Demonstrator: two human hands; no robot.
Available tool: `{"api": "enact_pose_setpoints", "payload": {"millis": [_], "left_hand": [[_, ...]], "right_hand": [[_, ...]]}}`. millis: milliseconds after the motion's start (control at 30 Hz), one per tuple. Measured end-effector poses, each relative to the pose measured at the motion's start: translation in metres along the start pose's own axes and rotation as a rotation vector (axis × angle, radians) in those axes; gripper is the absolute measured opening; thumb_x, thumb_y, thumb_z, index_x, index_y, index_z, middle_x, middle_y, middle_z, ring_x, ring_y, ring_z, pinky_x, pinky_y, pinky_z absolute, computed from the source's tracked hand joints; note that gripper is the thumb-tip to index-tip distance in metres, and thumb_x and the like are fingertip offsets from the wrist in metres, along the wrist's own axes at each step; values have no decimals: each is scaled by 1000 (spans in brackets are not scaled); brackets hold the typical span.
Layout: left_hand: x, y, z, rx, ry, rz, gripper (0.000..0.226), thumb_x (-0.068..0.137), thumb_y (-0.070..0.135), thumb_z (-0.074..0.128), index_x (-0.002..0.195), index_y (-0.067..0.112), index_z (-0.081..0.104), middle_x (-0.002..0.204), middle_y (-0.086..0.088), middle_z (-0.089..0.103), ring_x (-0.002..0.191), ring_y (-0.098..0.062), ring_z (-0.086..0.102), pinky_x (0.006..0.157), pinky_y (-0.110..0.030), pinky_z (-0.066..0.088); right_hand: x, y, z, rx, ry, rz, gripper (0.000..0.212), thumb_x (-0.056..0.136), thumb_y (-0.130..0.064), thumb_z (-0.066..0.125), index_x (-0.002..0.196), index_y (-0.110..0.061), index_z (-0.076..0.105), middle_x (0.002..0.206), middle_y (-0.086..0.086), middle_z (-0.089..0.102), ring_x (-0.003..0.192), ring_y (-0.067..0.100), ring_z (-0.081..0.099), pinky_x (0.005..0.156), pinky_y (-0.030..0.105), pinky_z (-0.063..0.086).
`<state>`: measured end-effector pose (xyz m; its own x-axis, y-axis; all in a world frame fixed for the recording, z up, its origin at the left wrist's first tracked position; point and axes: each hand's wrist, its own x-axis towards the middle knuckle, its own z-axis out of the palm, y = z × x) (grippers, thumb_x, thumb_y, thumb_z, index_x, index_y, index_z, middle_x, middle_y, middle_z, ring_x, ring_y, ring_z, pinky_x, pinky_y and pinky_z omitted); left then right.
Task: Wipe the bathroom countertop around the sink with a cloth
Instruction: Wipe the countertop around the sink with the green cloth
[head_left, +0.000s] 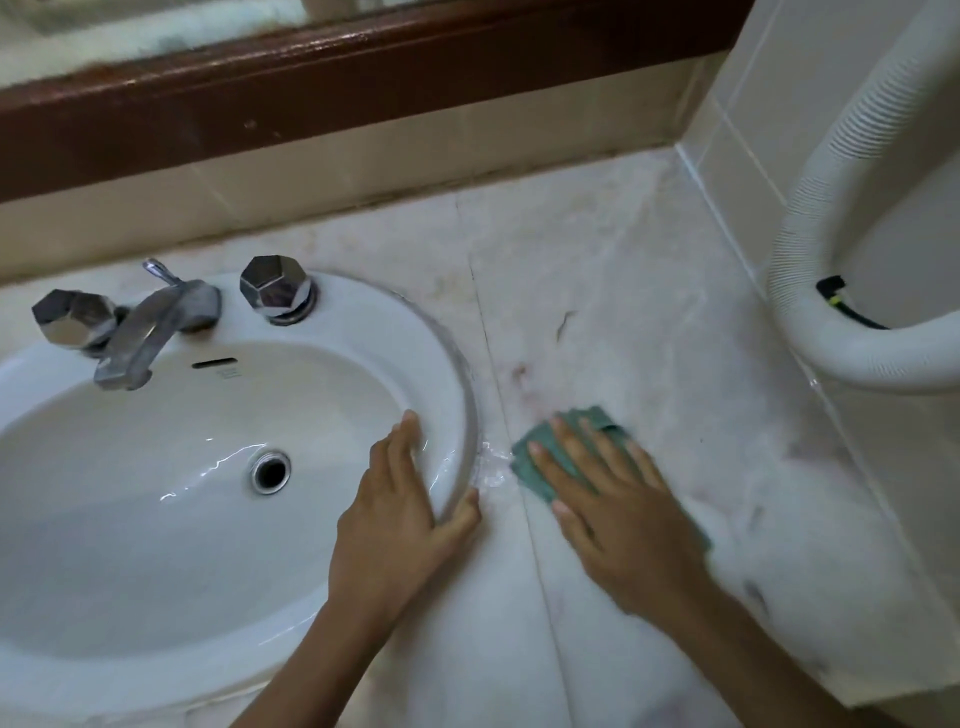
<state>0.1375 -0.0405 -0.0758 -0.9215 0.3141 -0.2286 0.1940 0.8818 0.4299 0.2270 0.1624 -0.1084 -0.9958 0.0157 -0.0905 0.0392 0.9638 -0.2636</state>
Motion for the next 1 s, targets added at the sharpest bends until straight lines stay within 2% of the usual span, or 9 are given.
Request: {"api": "enact_pose_setpoints", "payload": {"millis": [133, 233, 333, 433, 600, 700, 833, 900, 1000], "left_hand": [[0, -1, 1, 1, -5, 0, 100, 65, 75, 38, 149, 30, 6, 138, 14, 31, 120, -14, 47, 72, -30, 38], [2, -3, 4, 22, -8, 7, 102, 64, 75, 42, 148, 28, 9, 136, 11, 34, 118, -15, 49, 69, -30, 38], [1, -4, 5, 13, -5, 21, 99, 67, 77, 36, 148, 27, 9, 136, 11, 34, 118, -16, 49, 70, -32, 38], [1, -6, 4, -78, -5, 22, 89, 74, 76, 24, 150, 32, 8, 140, 15, 30, 124, -14, 45, 77, -32, 36], [0, -9, 4, -193, -10, -6, 71, 86, 64, 23, 150, 37, 9, 152, 18, 23, 134, -12, 37, 93, -30, 31], [-1, -8, 3, -220, -8, -11, 68, 87, 60, 23, 150, 38, 11, 155, 18, 21, 136, -10, 34, 96, -30, 30], [-1, -8, 2, -216, -8, -24, 65, 86, 54, 25, 149, 38, 12, 154, 16, 24, 131, -15, 40, 93, -33, 32], [-3, -8, 2, -212, -10, -26, 66, 86, 52, 26, 149, 38, 13, 153, 14, 26, 129, -17, 42, 91, -34, 32], [-3, -7, 3, -207, 6, -16, 67, 86, 52, 28, 149, 36, 13, 152, 14, 26, 128, -17, 42, 90, -33, 32]], "right_hand": [[23, 59, -13, -45, 46, 276, 55, 95, -41, 27, 150, -36, 24, 159, -6, 20, 146, 19, 20, 112, 44, 24], [92, 85, -23, -41, 82, 449, 55, 98, -41, 22, 152, -34, 14, 162, -6, 8, 148, 20, 7, 116, 47, 16], [166, 82, -32, 6, 64, 474, 54, 101, -38, 23, 153, -32, 9, 162, -5, -1, 148, 22, -1, 117, 47, 7], [203, 43, -26, 13, 42, 388, 55, 101, -37, 22, 153, -28, 8, 162, -2, -1, 148, 24, -2, 118, 47, 4], [125, -49, 8, 95, 122, 300, 62, 91, -36, 19, 151, -23, 26, 160, 2, 17, 148, 26, 9, 118, 46, 9], [43, -78, 18, 112, 88, 251, 64, 90, -34, 25, 152, -20, 23, 161, 2, 14, 148, 25, 6, 119, 46, 11], [-26, -43, 12, 39, 14, 79, 65, 88, -31, 37, 152, -32, 22, 161, -6, 12, 148, 18, 8, 117, 42, 16], [-30, -6, 7, -6, 37, 156, 65, 86, -32, 37, 150, -36, 25, 160, -9, 16, 147, 18, 15, 115, 44, 20], [-1, 54, -8, -64, 75, 398, 62, 86, -37, 29, 148, -35, 29, 158, -4, 24, 143, 25, 25, 109, 51, 29]]}}
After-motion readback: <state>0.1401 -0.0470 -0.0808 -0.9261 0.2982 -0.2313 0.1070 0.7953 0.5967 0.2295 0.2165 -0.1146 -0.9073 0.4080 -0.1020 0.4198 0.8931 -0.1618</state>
